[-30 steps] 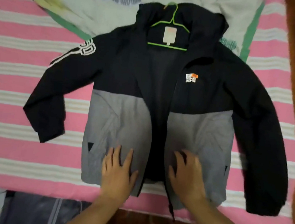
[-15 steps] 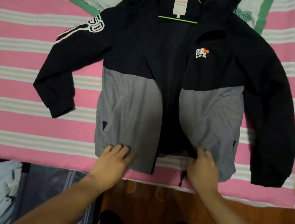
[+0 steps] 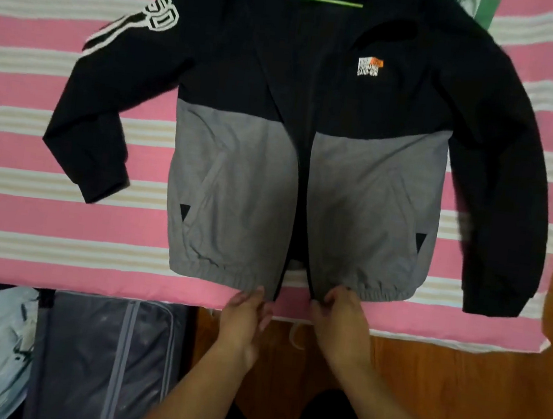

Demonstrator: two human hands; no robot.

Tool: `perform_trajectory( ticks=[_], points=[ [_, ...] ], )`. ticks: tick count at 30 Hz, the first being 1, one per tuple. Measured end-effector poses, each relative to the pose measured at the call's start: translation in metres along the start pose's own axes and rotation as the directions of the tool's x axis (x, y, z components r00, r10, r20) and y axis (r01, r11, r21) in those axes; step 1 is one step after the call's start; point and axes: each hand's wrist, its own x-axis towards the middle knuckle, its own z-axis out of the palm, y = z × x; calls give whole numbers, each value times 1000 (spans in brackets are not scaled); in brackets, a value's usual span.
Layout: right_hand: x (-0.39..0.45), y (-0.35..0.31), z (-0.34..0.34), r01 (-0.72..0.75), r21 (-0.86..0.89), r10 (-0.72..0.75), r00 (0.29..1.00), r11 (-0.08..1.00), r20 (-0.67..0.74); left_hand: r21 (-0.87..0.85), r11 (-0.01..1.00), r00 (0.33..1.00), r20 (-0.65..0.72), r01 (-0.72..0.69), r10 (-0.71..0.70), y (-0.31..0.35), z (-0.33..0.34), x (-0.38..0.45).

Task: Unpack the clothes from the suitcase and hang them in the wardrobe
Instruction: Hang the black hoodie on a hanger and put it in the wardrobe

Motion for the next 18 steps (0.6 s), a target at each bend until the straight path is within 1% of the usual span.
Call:
perform_trajectory(
  ticks=[2,4,6,8,9,11,13,15,16,17,18],
  points=[
    [-4,7,15,129,-176,-111,988,976,112,-9,999,999,26,35,-35,-4,6,0],
    [0,13,20,254,-344,-187,958,904,218,6,999,999,27,41,-41,-5,7,-3],
    [8,22,16,356,-384,-258,924,852,283,24,999,999,40,33,-34,-4,8,-6],
    [11,30,6,470,-346,-353,867,812,351,20,999,998,61,28,-29,0,7,-12],
    [12,35,3,508,-333,-394,848,794,354,8,999,997,74,31,-32,3,7,-16],
    [9,43,-4,536,-294,-456,838,791,299,-27,999,993,114,46,-42,8,8,-24],
    [0,34,-14,536,-192,-495,840,822,224,-95,992,985,162,78,-62,12,10,-33],
    [-13,17,-29,577,-115,-569,817,809,93,-147,983,969,234,112,-76,17,14,-49],
    [-20,5,-40,599,-45,-599,801,800,16,-162,979,955,286,126,-75,21,17,-62],
    [-28,-10,-53,594,63,-591,804,802,-68,-180,976,939,337,126,-59,26,21,-76],
    [-37,-26,-68,554,194,-539,832,809,-130,-208,971,922,386,119,-30,32,24,-93]
  ],
)
